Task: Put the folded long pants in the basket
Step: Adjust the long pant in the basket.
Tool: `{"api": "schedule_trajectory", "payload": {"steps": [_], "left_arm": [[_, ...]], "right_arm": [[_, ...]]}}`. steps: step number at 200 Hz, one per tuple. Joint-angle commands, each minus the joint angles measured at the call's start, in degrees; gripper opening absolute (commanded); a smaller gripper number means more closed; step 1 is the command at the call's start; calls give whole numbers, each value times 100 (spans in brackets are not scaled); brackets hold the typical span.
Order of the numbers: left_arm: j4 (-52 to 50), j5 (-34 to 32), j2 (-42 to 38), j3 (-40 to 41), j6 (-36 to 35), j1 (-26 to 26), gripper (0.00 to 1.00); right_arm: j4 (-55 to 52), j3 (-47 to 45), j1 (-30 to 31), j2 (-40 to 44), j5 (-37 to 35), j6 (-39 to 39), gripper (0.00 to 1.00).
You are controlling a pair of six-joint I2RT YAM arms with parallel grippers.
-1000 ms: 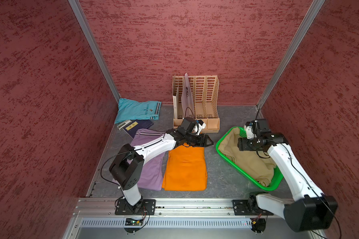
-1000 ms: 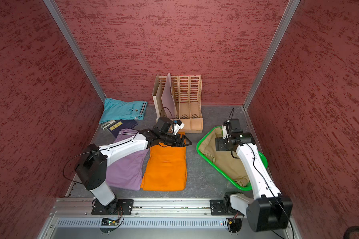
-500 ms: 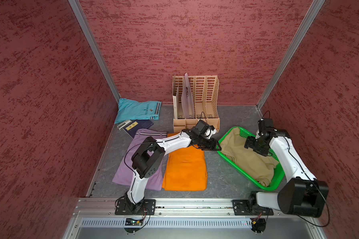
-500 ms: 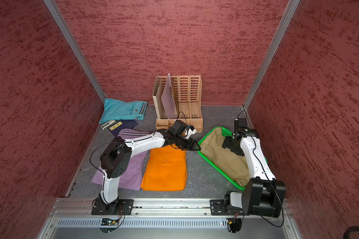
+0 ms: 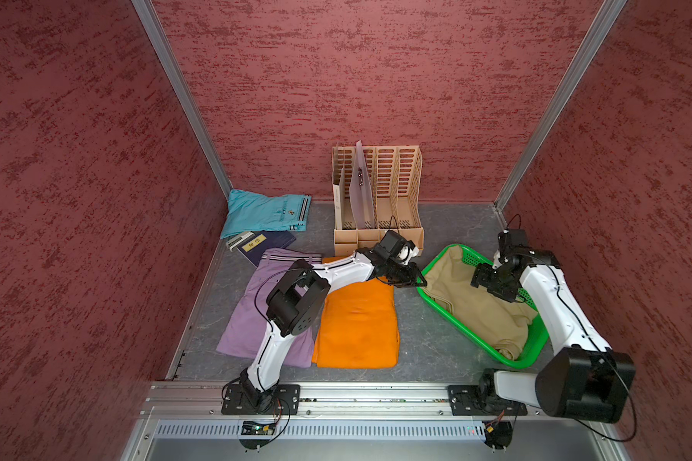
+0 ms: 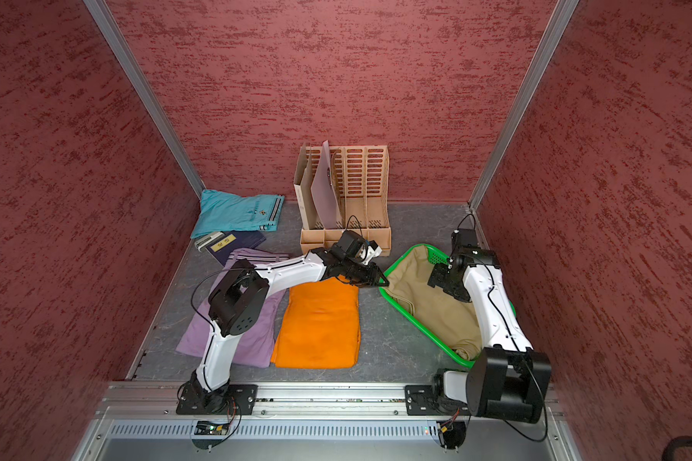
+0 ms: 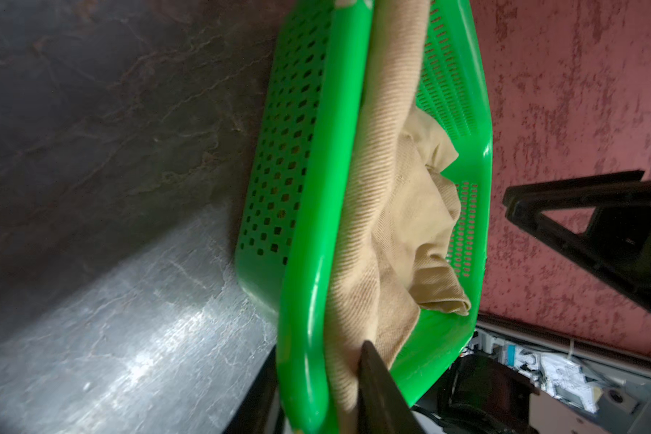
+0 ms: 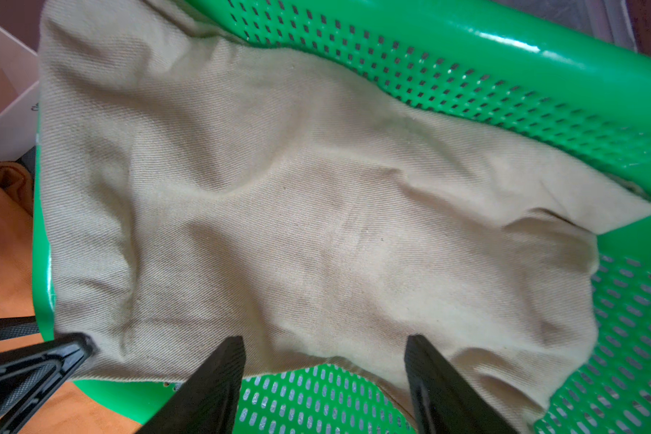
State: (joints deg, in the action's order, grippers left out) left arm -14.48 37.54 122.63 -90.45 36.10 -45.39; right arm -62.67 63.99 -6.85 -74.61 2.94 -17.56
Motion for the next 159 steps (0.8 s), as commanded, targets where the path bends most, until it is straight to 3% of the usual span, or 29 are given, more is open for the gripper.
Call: {"api": "schedule_trajectory", "payload": {"steps": [1, 22, 85, 121, 159], "left_arm": [[426, 138, -7, 99, 123, 30, 16], [554, -34, -305, 456, 163, 64, 0], [1617, -1453, -2021, 2831, 1317, -32, 0], [1400, -2619, -2665, 3427, 1733, -342, 0], [1596, -2769, -2582, 3489, 1930, -444, 0]], "right_arm": [[5, -43, -8, 87, 137, 34, 72], [18, -28, -9, 56, 126, 34, 72], [-18, 187, -9, -346, -257, -196, 74], [-306, 382, -9, -720, -1129, -335, 72], [-500, 323, -9, -854, -1531, -366, 71]]}}
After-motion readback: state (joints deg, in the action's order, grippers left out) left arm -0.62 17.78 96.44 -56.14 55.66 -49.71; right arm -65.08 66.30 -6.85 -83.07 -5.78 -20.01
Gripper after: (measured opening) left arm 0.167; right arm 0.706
